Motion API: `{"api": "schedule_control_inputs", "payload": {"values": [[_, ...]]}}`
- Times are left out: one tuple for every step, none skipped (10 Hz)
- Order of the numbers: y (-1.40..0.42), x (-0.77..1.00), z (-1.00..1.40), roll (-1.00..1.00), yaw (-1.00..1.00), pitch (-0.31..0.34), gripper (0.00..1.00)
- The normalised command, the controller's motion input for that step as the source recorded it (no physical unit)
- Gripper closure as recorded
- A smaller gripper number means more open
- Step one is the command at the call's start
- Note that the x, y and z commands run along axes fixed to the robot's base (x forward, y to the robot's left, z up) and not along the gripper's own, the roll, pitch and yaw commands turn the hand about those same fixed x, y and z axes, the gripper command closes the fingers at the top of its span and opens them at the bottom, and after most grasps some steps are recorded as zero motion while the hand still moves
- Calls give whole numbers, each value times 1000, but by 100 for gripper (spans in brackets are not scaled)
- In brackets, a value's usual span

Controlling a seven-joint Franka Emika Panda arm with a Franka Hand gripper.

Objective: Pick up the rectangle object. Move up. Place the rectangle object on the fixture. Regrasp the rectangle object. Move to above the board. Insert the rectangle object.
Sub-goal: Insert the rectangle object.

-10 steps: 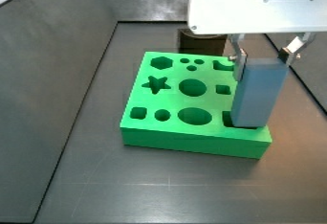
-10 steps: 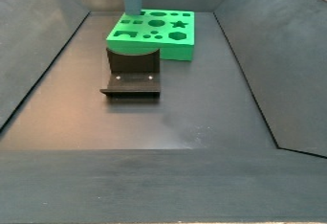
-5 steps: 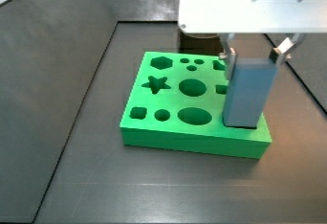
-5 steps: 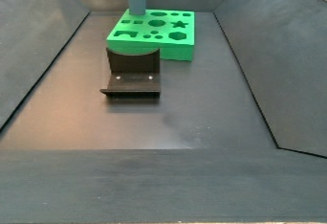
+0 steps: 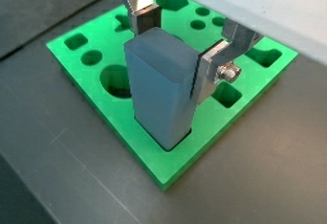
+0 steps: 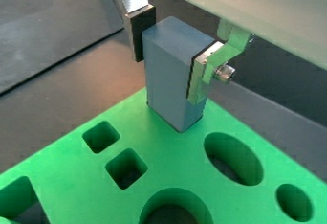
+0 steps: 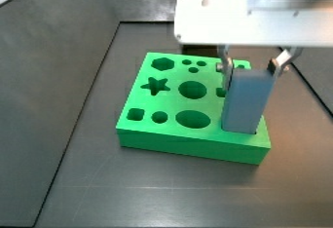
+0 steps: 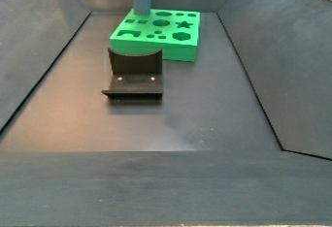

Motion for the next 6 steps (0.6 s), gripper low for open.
{"api": "schedule_control_inputs", "payload": {"values": [[-286, 280, -520, 409, -131, -103, 100], [-346, 171, -737, 277, 0, -146, 100], [-400, 66, -903, 261, 0, -94, 100], [-366, 0, -954, 173, 29, -121, 100], [0, 0, 0, 17, 0, 0, 100], [0, 0, 0, 0, 0, 0, 100]]}}
